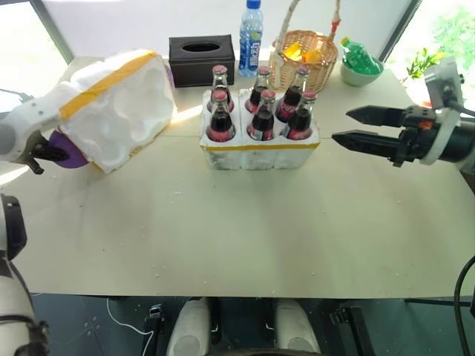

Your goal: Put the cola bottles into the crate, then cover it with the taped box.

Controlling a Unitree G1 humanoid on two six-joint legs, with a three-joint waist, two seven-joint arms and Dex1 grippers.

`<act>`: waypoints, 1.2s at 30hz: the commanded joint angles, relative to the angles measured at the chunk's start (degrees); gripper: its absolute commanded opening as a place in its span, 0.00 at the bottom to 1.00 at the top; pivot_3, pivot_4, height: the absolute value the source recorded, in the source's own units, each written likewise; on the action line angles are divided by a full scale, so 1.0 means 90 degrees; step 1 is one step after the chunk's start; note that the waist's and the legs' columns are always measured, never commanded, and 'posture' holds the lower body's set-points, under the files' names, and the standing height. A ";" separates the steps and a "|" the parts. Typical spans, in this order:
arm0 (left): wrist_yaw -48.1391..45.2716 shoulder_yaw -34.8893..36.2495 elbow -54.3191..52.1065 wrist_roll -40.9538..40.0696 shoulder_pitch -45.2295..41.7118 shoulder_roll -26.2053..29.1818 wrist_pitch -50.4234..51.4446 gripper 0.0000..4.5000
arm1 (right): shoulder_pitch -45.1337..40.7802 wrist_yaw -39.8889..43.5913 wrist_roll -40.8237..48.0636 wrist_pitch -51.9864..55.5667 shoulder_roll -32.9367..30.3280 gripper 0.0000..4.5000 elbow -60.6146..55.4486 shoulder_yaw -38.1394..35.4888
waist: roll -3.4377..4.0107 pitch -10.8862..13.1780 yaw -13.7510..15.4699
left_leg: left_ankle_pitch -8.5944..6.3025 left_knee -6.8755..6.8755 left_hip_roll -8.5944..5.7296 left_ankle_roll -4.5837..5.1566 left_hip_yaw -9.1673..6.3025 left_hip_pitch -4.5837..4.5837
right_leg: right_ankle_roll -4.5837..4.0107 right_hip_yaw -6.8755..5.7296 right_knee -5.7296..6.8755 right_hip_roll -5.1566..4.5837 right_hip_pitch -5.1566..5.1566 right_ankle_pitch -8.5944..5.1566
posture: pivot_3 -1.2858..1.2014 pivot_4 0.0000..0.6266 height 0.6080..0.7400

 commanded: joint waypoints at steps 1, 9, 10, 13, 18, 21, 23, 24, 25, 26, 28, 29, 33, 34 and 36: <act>0.0057 -0.0047 -0.0047 0.0087 -0.0030 0.0084 -0.0065 0.05 | -0.0094 0.0006 0.0084 -0.0091 -0.0031 1.00 -0.0107 -0.0102 | 0.0000 0.0000 -0.0001 | 0.0000 0.0000 0.0000 0.0000 0.0000 0.0000 | 0.0000 0.0000 0.0001 0.0000 0.0000 0.0000 | 0.52 0.24 1.00; 0.1085 0.0303 -0.0253 -0.0237 -0.0394 0.0032 -0.0739 0.05 | 0.0013 0.0082 0.0114 -0.0025 -0.0180 1.00 -0.0146 -0.0242 | -0.0003 0.0001 0.0001 | 0.0000 0.0003 0.0001 0.0000 -0.0003 -0.0001 | 0.0000 0.0000 0.0001 0.0000 0.0000 0.0000 | 0.52 0.24 1.00; 0.1272 0.0367 -0.0313 -0.0291 -0.0461 0.0016 -0.0929 0.05 | 0.0030 0.0061 0.0121 -0.0029 -0.0185 1.00 -0.0140 -0.0291 | -0.0006 0.0003 0.0000 | 0.0000 0.0003 0.0001 0.0000 -0.0003 -0.0002 | 0.0000 0.0000 0.0001 0.0000 0.0000 0.0000 | 0.52 0.24 1.00; 0.2233 0.0514 -0.0679 -0.0380 -0.0755 -0.0103 -0.1936 0.05 | 0.0207 -0.0005 0.0177 -0.0035 -0.0180 1.00 -0.0159 -0.0487 | -0.0025 0.0013 0.0017 | 0.0000 0.0006 0.0002 -0.0001 -0.0006 -0.0005 | 0.0000 -0.0001 0.0001 0.0000 -0.0001 0.0000 | 0.52 0.24 1.00; 0.2965 0.0735 -0.1717 -0.0688 -0.0984 -0.0534 -0.2836 0.05 | 0.0456 -0.0225 0.0318 -0.0006 -0.0051 1.00 -0.0298 -0.0666 | -0.0027 0.0012 0.0014 | -0.0003 0.0066 0.0002 0.0006 -0.0013 -0.0045 | 0.0012 -0.0011 0.0002 -0.0004 -0.0005 0.0007 | 0.52 0.24 1.00; 0.3261 0.0582 -0.2934 -0.0589 -0.0588 -0.0804 -0.3124 0.05 | 0.0594 -0.0344 0.0372 -0.0042 0.0039 1.00 -0.0375 -0.0711 | -0.0024 0.0011 0.0001 | -0.0007 0.0075 -0.0001 0.0011 -0.0013 -0.0045 | 0.0023 -0.0007 0.0000 -0.0008 -0.0005 0.0013 | 0.52 0.24 1.00; 0.3415 0.0483 -0.3752 -0.0435 -0.0236 -0.0951 -0.2897 0.05 | 0.0627 -0.0410 0.0369 -0.0080 0.0086 1.00 -0.0373 -0.0713 | -0.0023 0.0010 0.0001 | -0.0006 0.0074 0.0000 0.0011 -0.0012 -0.0044 | 0.0023 -0.0005 0.0001 -0.0007 -0.0005 0.0014 | 0.52 0.24 1.00; 0.3492 0.0424 -0.4133 -0.0318 -0.0067 -0.0999 -0.2774 0.05 | 0.0631 -0.0441 0.0358 -0.0100 0.0104 1.00 -0.0366 -0.0712 | -0.0020 0.0008 0.0000 | -0.0006 0.0074 0.0000 0.0010 -0.0011 -0.0044 | 0.0023 -0.0005 0.0004 -0.0007 -0.0008 0.0014 | 0.52 0.24 1.00; 0.3586 0.0321 -0.4519 -0.0098 0.0120 -0.1019 -0.2680 0.05 | 0.0626 -0.0476 0.0343 -0.0118 0.0124 1.00 -0.0354 -0.0710 | -0.0018 0.0008 -0.0010 | -0.0006 0.0074 0.0000 0.0010 -0.0005 -0.0044 | 0.0023 -0.0005 0.0004 -0.0005 -0.0008 0.0014 | 0.52 0.24 1.00; 0.3643 0.0222 -0.4850 0.0107 0.0305 -0.1025 -0.2593 0.05 | 0.0624 -0.0514 0.0333 -0.0133 0.0145 1.00 -0.0353 -0.0709 | -0.0018 0.0009 -0.0020 | -0.0006 0.0074 0.0000 0.0010 -0.0003 -0.0044 | 0.0023 -0.0005 0.0004 -0.0003 -0.0009 0.0014 | 0.52 0.24 1.00; 0.4037 0.0072 -0.5586 0.0556 0.0668 -0.1096 -0.2618 0.05 | 0.0659 -0.0562 0.0289 -0.0176 0.0134 1.00 -0.0357 -0.0725 | -0.0017 0.0008 -0.0028 | -0.0006 0.0073 0.0000 0.0010 0.0000 -0.0044 | 0.0023 -0.0002 0.0003 -0.0001 -0.0010 0.0014 | 0.52 0.24 1.00; 0.4100 0.0103 -0.5936 0.0585 0.0849 -0.1208 -0.2403 0.05 | 0.0696 -0.0575 0.0272 -0.0206 0.0109 1.00 -0.0377 -0.0749 | -0.0017 0.0008 -0.0012 | -0.0006 0.0073 0.0000 0.0010 -0.0001 -0.0045 | 0.0023 -0.0003 0.0003 0.0000 -0.0010 0.0013 | 0.52 0.24 1.00; 0.4526 -0.0026 -0.6854 0.1218 0.1430 -0.1409 -0.1898 0.05 | 0.0846 -0.0660 0.0400 -0.0138 0.0021 1.00 -0.0403 -0.1036 | -0.0017 0.0008 0.0030 | -0.0006 0.0076 0.0000 0.0010 -0.0002 -0.0047 | 0.0023 -0.0003 0.0002 0.0000 -0.0007 0.0014 | 0.52 0.24 1.00; 0.4736 -0.0118 -0.6931 0.1467 0.1517 -0.1472 -0.1829 0.05 | 0.0922 -0.0667 0.0411 -0.0137 0.0009 1.00 -0.0425 -0.1114 | -0.0017 0.0008 0.0033 | -0.0006 0.0077 -0.0001 0.0010 -0.0004 -0.0049 | 0.0023 -0.0003 0.0001 0.0000 -0.0007 0.0014 | 0.52 0.24 1.00; 0.5053 -0.0244 -0.6977 0.1799 0.1575 -0.1595 -0.1764 0.05 | 0.1025 -0.0711 0.0415 -0.0142 0.0032 1.00 -0.0479 -0.1199 | -0.0019 0.0007 0.0046 | -0.0006 0.0079 -0.0003 0.0010 -0.0007 -0.0049 | 0.0024 -0.0003 0.0001 0.0000 -0.0002 0.0014 | 0.52 0.24 1.00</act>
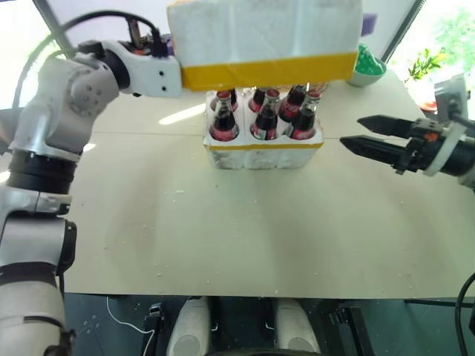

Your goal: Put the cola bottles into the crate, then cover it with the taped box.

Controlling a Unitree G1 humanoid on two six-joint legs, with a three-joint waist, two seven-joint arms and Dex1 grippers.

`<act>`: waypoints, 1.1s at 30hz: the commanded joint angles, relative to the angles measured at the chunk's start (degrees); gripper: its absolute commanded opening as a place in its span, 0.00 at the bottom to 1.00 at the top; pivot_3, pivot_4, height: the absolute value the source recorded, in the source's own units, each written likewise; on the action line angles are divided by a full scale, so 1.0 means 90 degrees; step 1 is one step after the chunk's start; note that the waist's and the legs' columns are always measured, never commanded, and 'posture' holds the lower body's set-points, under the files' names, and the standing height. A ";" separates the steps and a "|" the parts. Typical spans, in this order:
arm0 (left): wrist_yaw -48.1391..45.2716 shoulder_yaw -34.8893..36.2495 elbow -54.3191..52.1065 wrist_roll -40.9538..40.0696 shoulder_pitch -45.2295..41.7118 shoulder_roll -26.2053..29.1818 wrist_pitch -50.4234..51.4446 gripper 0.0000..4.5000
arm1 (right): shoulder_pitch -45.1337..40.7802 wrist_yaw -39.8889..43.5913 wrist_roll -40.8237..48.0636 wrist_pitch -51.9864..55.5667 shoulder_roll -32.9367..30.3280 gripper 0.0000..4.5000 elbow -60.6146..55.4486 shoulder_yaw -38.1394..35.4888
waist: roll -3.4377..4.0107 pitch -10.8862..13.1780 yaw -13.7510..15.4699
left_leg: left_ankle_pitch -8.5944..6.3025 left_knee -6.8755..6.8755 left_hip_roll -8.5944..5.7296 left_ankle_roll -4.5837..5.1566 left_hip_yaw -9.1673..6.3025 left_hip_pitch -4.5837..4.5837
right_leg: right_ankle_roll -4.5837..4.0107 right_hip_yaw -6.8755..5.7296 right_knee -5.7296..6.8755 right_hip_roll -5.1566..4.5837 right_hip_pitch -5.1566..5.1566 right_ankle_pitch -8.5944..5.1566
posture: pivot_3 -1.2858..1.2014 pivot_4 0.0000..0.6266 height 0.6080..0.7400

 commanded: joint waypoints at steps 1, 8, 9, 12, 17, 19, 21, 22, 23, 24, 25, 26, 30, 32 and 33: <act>0.0628 -0.0235 -0.0286 0.0671 0.0029 -0.0179 0.0122 0.05 | 0.0100 -0.0098 0.0154 -0.0057 -0.0085 1.00 -0.0246 -0.0408 | -0.0001 -0.0001 0.0006 | 0.0000 0.0002 0.0000 0.0000 -0.0001 0.0000 | 0.0001 0.0000 0.0000 0.0000 0.0001 0.0001 | 0.52 0.24 1.00; 0.1069 -0.0592 -0.0051 0.1281 0.0056 -0.0492 0.0290 0.05 | 0.0255 -0.0267 0.0300 -0.0089 -0.0019 1.00 -0.0343 -0.0527 | 0.0000 -0.0001 -0.0027 | 0.0000 0.0003 0.0002 0.0000 0.0000 0.0001 | 0.0003 0.0000 0.0001 0.0000 -0.0002 0.0002 | 0.52 0.24 1.00; 0.1095 -0.0646 -0.0022 0.1320 0.0070 -0.0544 0.0282 0.05 | 0.0258 -0.0295 0.0299 -0.0108 -0.0005 1.00 -0.0333 -0.0526 | 0.0000 -0.0001 -0.0026 | 0.0000 0.0003 0.0002 0.0000 0.0000 0.0001 | 0.0003 0.0000 0.0001 0.0000 -0.0002 0.0002 | 0.52 0.24 1.00; 0.0993 -0.0724 -0.0125 0.1362 0.0260 -0.0519 0.0250 0.16 | 0.0263 -0.0362 0.0311 -0.0126 0.0022 1.00 -0.0320 -0.0523 | 0.0000 -0.0001 -0.0028 | 0.0000 0.0003 0.0002 0.0000 0.0000 0.0001 | 0.0004 0.0000 0.0000 0.0000 -0.0002 0.0002 | 0.52 0.24 1.00; 0.0628 -0.0481 -0.0743 0.1064 0.1008 -0.0179 0.0131 0.72 | 0.0448 -0.0302 0.0260 -0.0181 -0.0035 1.00 -0.0348 -0.0524 | 0.0000 -0.0001 -0.0031 | 0.0000 0.0002 0.0005 0.0000 -0.0006 0.0002 | 0.0003 0.0000 0.0001 0.0000 -0.0003 0.0002 | 0.52 0.24 1.00; 0.0469 -0.0297 -0.1072 0.0863 0.1356 0.0031 0.0103 0.83 | 0.0588 -0.0239 0.0160 -0.0260 -0.0092 1.00 -0.0346 -0.0520 | 0.0000 -0.0001 -0.0032 | 0.0000 0.0002 0.0006 0.0001 -0.0010 0.0002 | 0.0003 0.0001 0.0000 0.0000 -0.0003 0.0002 | 0.52 0.24 1.00; 0.0429 -0.0058 -0.1335 0.0577 0.1663 0.0228 0.0037 0.83 | 0.0659 -0.0226 0.0119 -0.0300 -0.0121 1.00 -0.0295 -0.0522 | 0.0001 -0.0001 -0.0023 | 0.0000 0.0002 0.0006 0.0001 -0.0014 0.0002 | 0.0003 0.0001 0.0000 -0.0002 -0.0004 0.0002 | 0.52 0.24 1.00; 0.0402 0.0127 -0.1448 0.0332 0.1820 0.0276 0.0070 0.83 | 0.0682 -0.0220 0.0100 -0.0313 -0.0133 1.00 -0.0253 -0.0521 | 0.0001 -0.0001 -0.0024 | 0.0000 0.0002 0.0006 0.0001 -0.0017 0.0002 | 0.0003 0.0001 0.0000 -0.0002 -0.0003 0.0002 | 0.52 0.24 1.00; 0.0332 0.0304 -0.1566 0.0029 0.1963 0.0297 0.0073 0.83 | 0.0696 -0.0206 0.0081 -0.0325 -0.0149 1.00 -0.0212 -0.0517 | 0.0001 -0.0001 -0.0024 | 0.0000 0.0003 0.0006 0.0001 -0.0018 0.0002 | 0.0003 0.0001 0.0000 -0.0003 -0.0004 0.0002 | 0.52 0.24 1.00; 0.0142 0.0580 -0.1709 -0.0478 0.2142 0.0254 0.0204 0.83 | 0.0705 -0.0181 0.0042 -0.0336 -0.0182 1.00 -0.0165 -0.0492 | 0.0001 -0.0001 -0.0019 | 0.0000 0.0003 0.0006 0.0001 -0.0019 0.0002 | 0.0003 0.0001 0.0000 -0.0003 -0.0002 0.0002 | 0.52 0.24 1.00; -0.0081 0.0858 -0.1855 -0.0968 0.2310 0.0199 0.0422 0.83 | 0.0727 -0.0144 0.0005 -0.0348 -0.0227 1.00 -0.0128 -0.0471 | 0.0002 -0.0002 -0.0023 | 0.0000 0.0004 0.0006 0.0000 -0.0023 0.0002 | 0.0003 0.0001 0.0000 -0.0004 -0.0001 0.0002 | 0.52 0.24 1.00; -0.0344 0.1122 -0.2024 -0.1447 0.2465 0.0137 0.0735 0.83 | 0.0759 -0.0090 -0.0039 -0.0374 -0.0274 1.00 -0.0101 -0.0454 | 0.0003 -0.0002 -0.0027 | 0.0000 0.0004 0.0006 0.0001 -0.0022 0.0002 | 0.0003 0.0001 -0.0001 -0.0005 -0.0001 0.0002 | 0.52 0.24 1.00; -0.1996 0.2476 -0.2726 -0.4372 0.2924 -0.0020 0.3547 0.83 | 0.0760 0.0171 -0.0194 -0.0458 -0.0468 1.00 0.0116 -0.0339 | 0.0004 -0.0002 -0.0043 | 0.0001 0.0004 0.0007 -0.0001 -0.0022 0.0003 | 0.0003 0.0001 0.0000 -0.0005 -0.0002 0.0002 | 0.52 0.24 1.00; -0.3012 0.3189 -0.2889 -0.6199 0.2853 0.0223 0.5473 0.83 | 0.0635 0.0371 -0.0243 -0.0511 -0.0570 1.00 0.0247 -0.0224 | 0.0004 -0.0002 -0.0063 | 0.0001 0.0005 0.0009 -0.0002 -0.0023 0.0006 | 0.0003 0.0001 0.0001 -0.0002 -0.0001 0.0002 | 0.52 0.24 1.00; -0.3546 0.3449 -0.2839 -0.6789 0.2845 0.0458 0.5762 0.83 | 0.0534 0.0462 -0.0260 -0.0534 -0.0609 1.00 0.0320 -0.0134 | 0.0004 -0.0002 -0.0068 | 0.0003 0.0005 0.0011 -0.0004 -0.0023 0.0006 | 0.0003 0.0002 0.0001 -0.0001 -0.0002 0.0001 | 0.52 0.24 1.00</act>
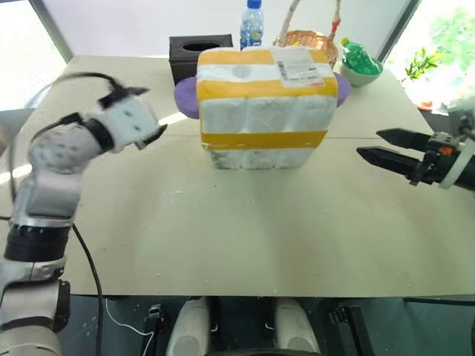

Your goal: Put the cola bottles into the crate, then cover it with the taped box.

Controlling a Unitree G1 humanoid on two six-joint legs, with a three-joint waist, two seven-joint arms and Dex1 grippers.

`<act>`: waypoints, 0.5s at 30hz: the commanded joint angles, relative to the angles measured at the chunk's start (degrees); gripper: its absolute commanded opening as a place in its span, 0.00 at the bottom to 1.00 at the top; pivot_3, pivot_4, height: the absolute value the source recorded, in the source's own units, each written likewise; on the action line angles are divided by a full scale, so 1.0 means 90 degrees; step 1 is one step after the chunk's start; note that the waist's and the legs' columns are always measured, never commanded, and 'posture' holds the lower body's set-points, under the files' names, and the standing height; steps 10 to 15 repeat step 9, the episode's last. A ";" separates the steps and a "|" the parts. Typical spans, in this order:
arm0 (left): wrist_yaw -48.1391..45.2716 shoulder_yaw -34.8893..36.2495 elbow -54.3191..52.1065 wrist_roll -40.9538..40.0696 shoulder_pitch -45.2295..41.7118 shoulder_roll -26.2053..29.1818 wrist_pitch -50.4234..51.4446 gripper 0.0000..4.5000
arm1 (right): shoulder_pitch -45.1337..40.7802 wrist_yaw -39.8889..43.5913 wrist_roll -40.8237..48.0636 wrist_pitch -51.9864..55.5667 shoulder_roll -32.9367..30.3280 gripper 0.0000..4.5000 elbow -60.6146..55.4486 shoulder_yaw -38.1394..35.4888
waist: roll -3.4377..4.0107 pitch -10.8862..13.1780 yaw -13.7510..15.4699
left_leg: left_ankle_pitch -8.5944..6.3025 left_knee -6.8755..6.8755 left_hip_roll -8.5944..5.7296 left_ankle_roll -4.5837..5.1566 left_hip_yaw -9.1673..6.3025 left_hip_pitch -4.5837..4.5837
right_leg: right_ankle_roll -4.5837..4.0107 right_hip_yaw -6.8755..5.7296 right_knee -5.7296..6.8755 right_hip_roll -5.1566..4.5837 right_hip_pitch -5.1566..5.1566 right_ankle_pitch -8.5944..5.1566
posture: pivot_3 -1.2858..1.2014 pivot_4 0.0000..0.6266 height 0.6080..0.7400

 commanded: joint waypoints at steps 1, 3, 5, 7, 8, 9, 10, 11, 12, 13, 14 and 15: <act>-0.1673 0.1143 -0.0217 -0.2460 -0.0180 0.0700 0.1937 0.83 | -0.0354 0.0350 -0.0087 -0.0217 -0.0248 1.00 0.0171 0.0153 | 0.0000 0.0000 -0.0019 | 0.0000 0.0000 0.0001 -0.0001 -0.0001 0.0001 | 0.0000 0.0000 0.0000 0.0001 0.0000 0.0000 | 0.52 0.24 1.00; -0.2192 0.1325 -0.0035 -0.3220 -0.0279 0.1144 0.2772 0.83 | -0.0505 0.0504 -0.0156 -0.0290 -0.0284 1.00 0.0293 0.0310 | 0.0003 0.0000 -0.0034 | 0.0000 0.0000 0.0000 -0.0001 0.0001 0.0002 | 0.0001 0.0000 -0.0003 0.0003 0.0000 -0.0001 | 0.52 0.24 1.00; -0.3088 0.1172 0.0412 -0.3698 -0.0439 0.1847 0.3366 0.83 | -0.0773 0.0724 -0.0220 -0.0343 -0.0293 1.00 0.0436 0.0587 | 0.0003 0.0001 -0.0020 | 0.0000 -0.0001 -0.0004 -0.0001 0.0000 0.0009 | 0.0002 0.0001 -0.0010 0.0002 0.0007 -0.0004 | 0.52 0.24 1.00; -0.3583 0.0823 0.0882 -0.3656 -0.0687 0.2232 0.3263 0.83 | -0.1004 0.0951 -0.0280 -0.0383 -0.0289 1.00 0.0518 0.0862 | 0.0007 0.0001 -0.0013 | 0.0000 -0.0003 -0.0004 -0.0002 0.0003 0.0012 | 0.0002 0.0002 -0.0011 0.0003 0.0007 -0.0004 | 0.52 0.24 1.00; -0.3677 0.0646 0.1056 -0.3566 -0.0806 0.2299 0.3136 0.83 | -0.1077 0.1040 -0.0316 -0.0411 -0.0285 1.00 0.0545 0.0957 | 0.0007 0.0001 0.0002 | 0.0000 -0.0003 -0.0005 -0.0002 0.0005 0.0015 | 0.0001 0.0003 -0.0010 0.0003 0.0009 -0.0004 | 0.52 0.24 1.00; -0.3799 0.0441 0.1220 -0.3454 -0.0925 0.2358 0.3011 0.83 | -0.1164 0.1105 -0.0354 -0.0422 -0.0272 1.00 0.0582 0.1060 | 0.0007 0.0001 0.0002 | 0.0000 -0.0005 -0.0005 -0.0002 0.0005 0.0017 | 0.0000 0.0002 -0.0012 0.0003 0.0011 -0.0005 | 0.52 0.24 1.00; -0.3799 0.0441 0.1220 -0.3454 -0.0925 0.2358 0.3011 0.83 | -0.1164 0.1105 -0.0354 -0.0422 -0.0272 1.00 0.0582 0.1060 | 0.0007 0.0001 0.0002 | 0.0000 -0.0005 -0.0005 -0.0002 0.0005 0.0017 | 0.0000 0.0002 -0.0012 0.0003 0.0011 -0.0005 | 0.52 0.24 1.00; -0.3799 0.0441 0.1220 -0.3454 -0.0925 0.2358 0.3011 0.83 | -0.1164 0.1105 -0.0354 -0.0422 -0.0272 1.00 0.0582 0.1060 | 0.0007 0.0001 0.0002 | 0.0000 -0.0005 -0.0005 -0.0002 0.0005 0.0017 | 0.0000 0.0002 -0.0012 0.0003 0.0011 -0.0005 | 0.52 0.24 1.00; -0.3799 0.0441 0.1220 -0.3454 -0.0925 0.2358 0.3011 0.83 | -0.1164 0.1105 -0.0354 -0.0422 -0.0272 1.00 0.0582 0.1060 | 0.0007 0.0001 0.0002 | 0.0000 -0.0005 -0.0005 -0.0002 0.0005 0.0017 | 0.0000 0.0002 -0.0012 0.0003 0.0011 -0.0005 | 0.52 0.24 1.00; -0.3799 0.0441 0.1220 -0.3454 -0.0925 0.2358 0.3011 0.83 | -0.1164 0.1105 -0.0354 -0.0422 -0.0272 1.00 0.0582 0.1060 | 0.0007 0.0001 0.0002 | 0.0000 -0.0005 -0.0005 -0.0002 0.0005 0.0017 | 0.0000 0.0002 -0.0012 0.0003 0.0011 -0.0005 | 0.52 0.24 1.00; -0.3799 0.0441 0.1220 -0.3454 -0.0925 0.2358 0.3011 0.83 | -0.1164 0.1105 -0.0354 -0.0422 -0.0272 1.00 0.0582 0.1060 | 0.0007 0.0001 0.0002 | 0.0000 -0.0005 -0.0005 -0.0002 0.0005 0.0017 | 0.0000 0.0002 -0.0012 0.0003 0.0011 -0.0005 | 0.52 0.24 1.00; -0.3799 0.0441 0.1220 -0.3454 -0.0925 0.2358 0.3011 0.83 | -0.1164 0.1105 -0.0354 -0.0422 -0.0272 1.00 0.0582 0.1060 | 0.0007 0.0001 0.0002 | 0.0000 -0.0005 -0.0005 -0.0002 0.0005 0.0017 | 0.0000 0.0002 -0.0012 0.0003 0.0011 -0.0005 | 0.52 0.24 1.00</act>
